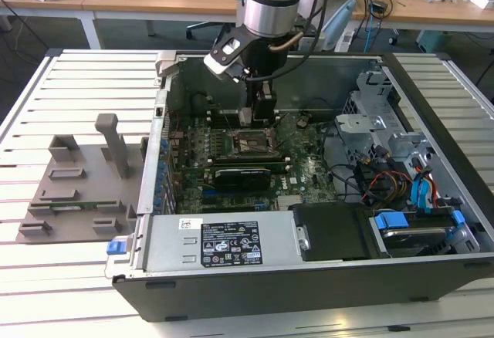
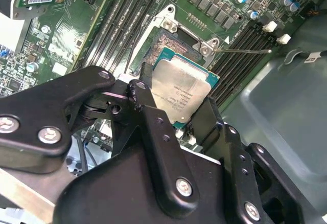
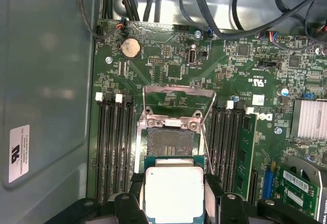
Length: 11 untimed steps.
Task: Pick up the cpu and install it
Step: 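Place the cpu into insertion slot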
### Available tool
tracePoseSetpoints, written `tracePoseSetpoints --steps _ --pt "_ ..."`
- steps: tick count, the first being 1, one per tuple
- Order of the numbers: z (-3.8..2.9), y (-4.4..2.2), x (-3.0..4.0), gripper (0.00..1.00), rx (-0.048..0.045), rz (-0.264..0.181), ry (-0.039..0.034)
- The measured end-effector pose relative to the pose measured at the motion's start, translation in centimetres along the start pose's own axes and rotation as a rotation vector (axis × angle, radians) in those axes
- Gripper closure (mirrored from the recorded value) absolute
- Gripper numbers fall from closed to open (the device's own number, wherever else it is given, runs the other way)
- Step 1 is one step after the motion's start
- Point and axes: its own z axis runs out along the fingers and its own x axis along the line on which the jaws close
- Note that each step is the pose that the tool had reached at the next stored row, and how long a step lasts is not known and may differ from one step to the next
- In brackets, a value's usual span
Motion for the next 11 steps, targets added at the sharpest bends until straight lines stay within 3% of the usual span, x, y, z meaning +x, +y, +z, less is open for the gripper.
tracePoseSetpoints --steps 11 --pt "1.03 0.06 0.21 0.45 0.0003 0.013 0.0002"
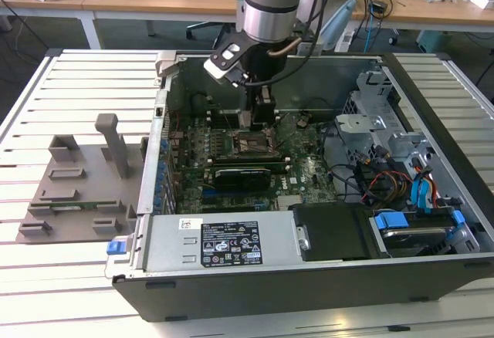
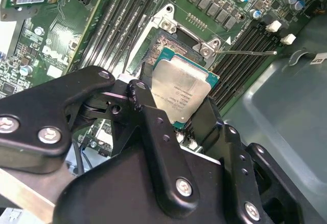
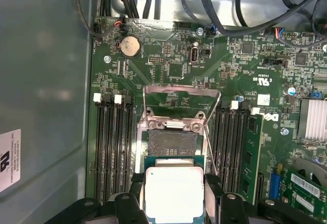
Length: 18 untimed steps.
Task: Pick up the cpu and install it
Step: 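Place the cpu into insertion slot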
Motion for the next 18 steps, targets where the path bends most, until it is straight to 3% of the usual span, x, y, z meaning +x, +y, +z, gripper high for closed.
tracePoseSetpoints --steps 6,18 --pt "0.42 0.03 0.04 0.45 0.0006 0.044 -0.0028" --pt "1.09 0.12 0.05 0.45 0.0008 0.067 -0.0029"
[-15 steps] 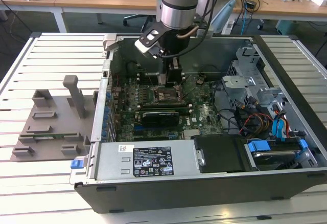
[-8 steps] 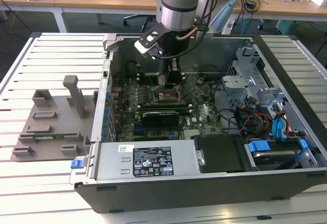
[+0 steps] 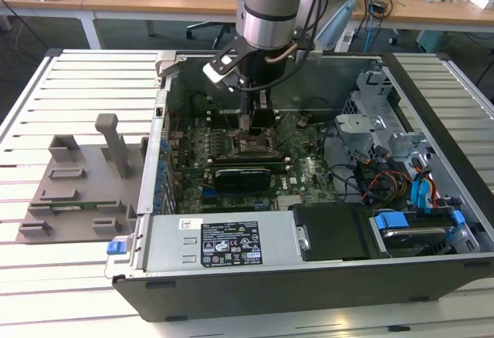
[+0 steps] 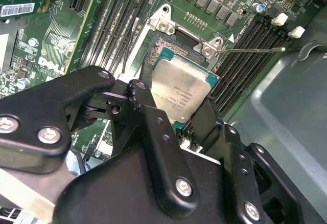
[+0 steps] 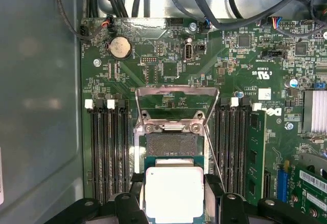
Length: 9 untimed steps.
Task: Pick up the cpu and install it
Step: 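Place the cpu into insertion slot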
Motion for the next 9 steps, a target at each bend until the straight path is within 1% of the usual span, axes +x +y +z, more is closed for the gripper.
tracePoseSetpoints --steps 4,9 --pt "0.26 0.02 0.0 0.45 0.0001 0.009 0.0003" --pt "0.82 0.13 0.11 0.45 0.0003 0.022 0.0008"
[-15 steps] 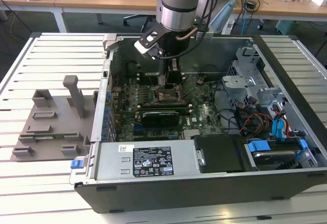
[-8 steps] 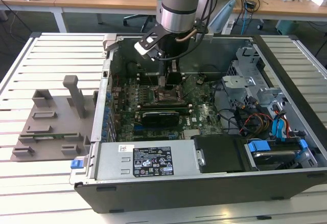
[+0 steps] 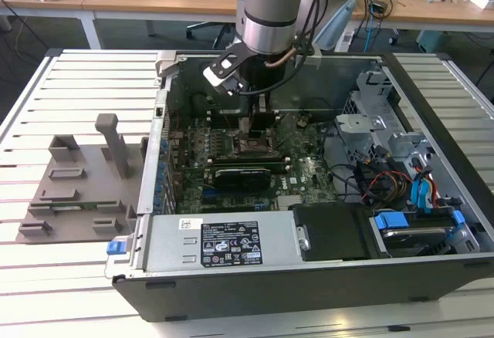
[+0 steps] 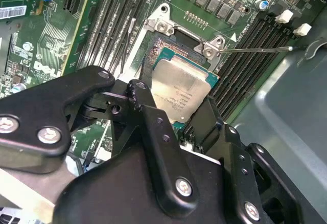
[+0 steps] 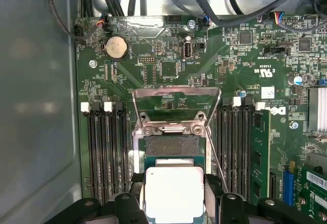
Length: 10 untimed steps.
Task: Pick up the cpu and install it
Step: 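Place the cpu into insertion slot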
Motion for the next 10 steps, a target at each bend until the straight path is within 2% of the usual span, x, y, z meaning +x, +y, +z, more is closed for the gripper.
tracePoseSetpoints --steps 5,9,10 --pt "0.62 0.05 0.07 0.45 0.0001 0.001 0.0001" --pt "0.84 0.06 0.07 0.45 -0.0009 -0.074 -0.0033" --pt "0.84 0.06 0.07 0.45 -0.0009 -0.077 -0.0035"
